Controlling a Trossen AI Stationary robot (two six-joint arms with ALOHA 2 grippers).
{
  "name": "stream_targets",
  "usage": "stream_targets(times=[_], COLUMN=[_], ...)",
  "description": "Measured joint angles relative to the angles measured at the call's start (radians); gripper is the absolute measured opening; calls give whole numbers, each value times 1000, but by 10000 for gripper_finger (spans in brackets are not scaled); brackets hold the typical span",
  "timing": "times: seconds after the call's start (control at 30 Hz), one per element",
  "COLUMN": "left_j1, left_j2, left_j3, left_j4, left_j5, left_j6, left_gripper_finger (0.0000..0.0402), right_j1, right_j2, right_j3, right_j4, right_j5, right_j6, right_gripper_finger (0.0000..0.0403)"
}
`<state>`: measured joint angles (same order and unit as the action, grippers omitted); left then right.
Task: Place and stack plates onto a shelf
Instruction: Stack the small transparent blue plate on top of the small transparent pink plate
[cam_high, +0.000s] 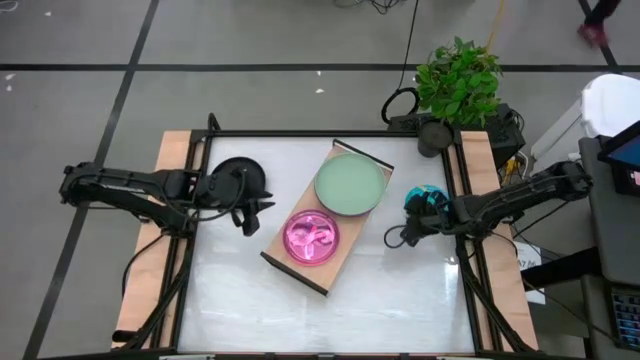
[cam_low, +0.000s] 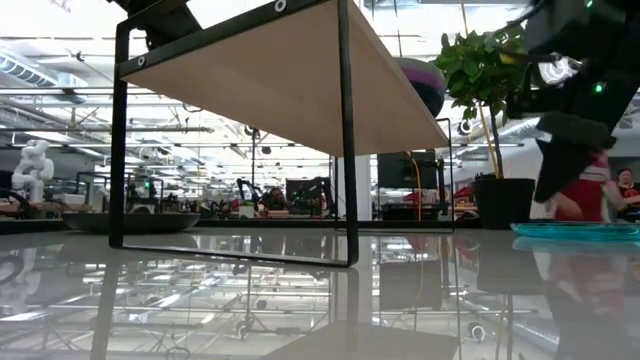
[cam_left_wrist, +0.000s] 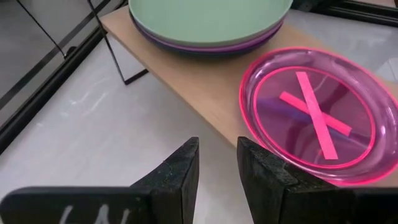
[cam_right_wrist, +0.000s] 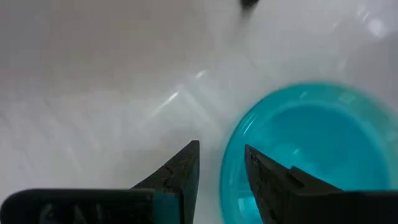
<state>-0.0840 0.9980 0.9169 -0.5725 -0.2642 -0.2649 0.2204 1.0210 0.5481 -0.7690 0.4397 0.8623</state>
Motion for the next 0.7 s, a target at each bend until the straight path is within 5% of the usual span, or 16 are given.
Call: stream_targets(times=[0.33,0.7], left_j1=[0,-1], left_j2=[4,4], left_j3=[0,0], left_j4=[2,2], left_j5=[-1,-1], left_j6=[-7,11], left_gripper_finger=[115,115], right_j1=[-58,-95], right_j2=[0,0], right_j3=[-49,-86], right_j4=[18,18], right_j5=[-51,-79], right_j6=[19,26], right_gripper_finger=[164,169])
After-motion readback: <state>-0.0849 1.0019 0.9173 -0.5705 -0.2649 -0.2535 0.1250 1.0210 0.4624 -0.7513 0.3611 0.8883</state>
